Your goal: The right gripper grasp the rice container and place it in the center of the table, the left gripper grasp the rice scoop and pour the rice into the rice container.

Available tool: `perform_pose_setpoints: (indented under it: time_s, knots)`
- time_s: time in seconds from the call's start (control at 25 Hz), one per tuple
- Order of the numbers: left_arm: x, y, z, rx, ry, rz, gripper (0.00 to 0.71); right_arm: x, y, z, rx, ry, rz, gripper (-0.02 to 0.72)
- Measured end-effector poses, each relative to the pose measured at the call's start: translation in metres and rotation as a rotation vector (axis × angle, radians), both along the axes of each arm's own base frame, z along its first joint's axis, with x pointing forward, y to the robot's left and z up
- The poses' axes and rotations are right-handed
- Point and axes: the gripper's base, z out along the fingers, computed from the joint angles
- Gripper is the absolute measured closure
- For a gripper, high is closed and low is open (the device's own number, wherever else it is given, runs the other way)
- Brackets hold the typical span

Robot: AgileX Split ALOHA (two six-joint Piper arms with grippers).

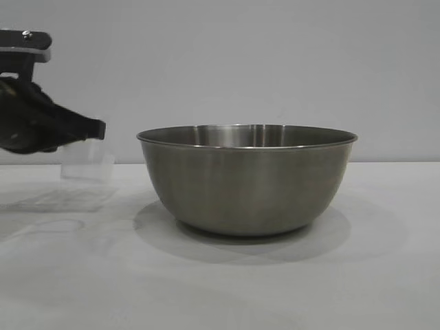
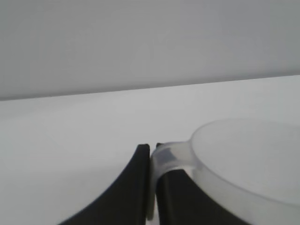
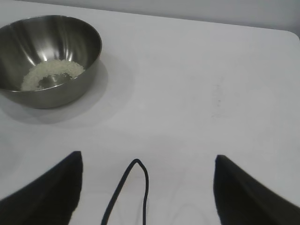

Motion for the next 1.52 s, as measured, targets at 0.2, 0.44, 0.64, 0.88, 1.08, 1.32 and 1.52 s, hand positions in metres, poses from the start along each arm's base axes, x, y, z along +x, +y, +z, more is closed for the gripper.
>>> perform_pose_setpoints:
  time_s: [0.2,0.44,0.64,0.88,1.08,1.32,1.52]
  knots:
    - [-0.002,0.000,-0.008,0.010,0.023,-0.002,0.710,0.000,0.000,0.000,0.000,0.000,0.000,0.206]
    - [-0.003,0.001,-0.010,0.012,0.031,-0.002,0.524,0.000,0.000,0.000,0.000,0.000,0.000,0.206]
    - [-0.009,0.002,-0.005,0.014,0.030,-0.013,0.375,0.000,0.000,0.000,0.000,0.000,0.000,0.206]
    - [-0.034,0.007,0.000,0.038,0.070,-0.073,0.349,0.000,0.000,0.000,0.000,0.000,0.000,0.206]
    - [-0.060,0.016,-0.003,0.061,0.137,-0.082,0.349,0.000,0.000,0.000,0.000,0.000,0.000,0.206]
    - [-0.085,0.019,0.001,0.081,0.177,-0.151,0.349,0.000,0.000,0.000,0.000,0.000,0.000,0.206]
    - [-0.094,0.020,0.014,0.074,0.171,-0.173,0.349,0.000,0.000,0.000,0.000,0.000,0.000,0.206]
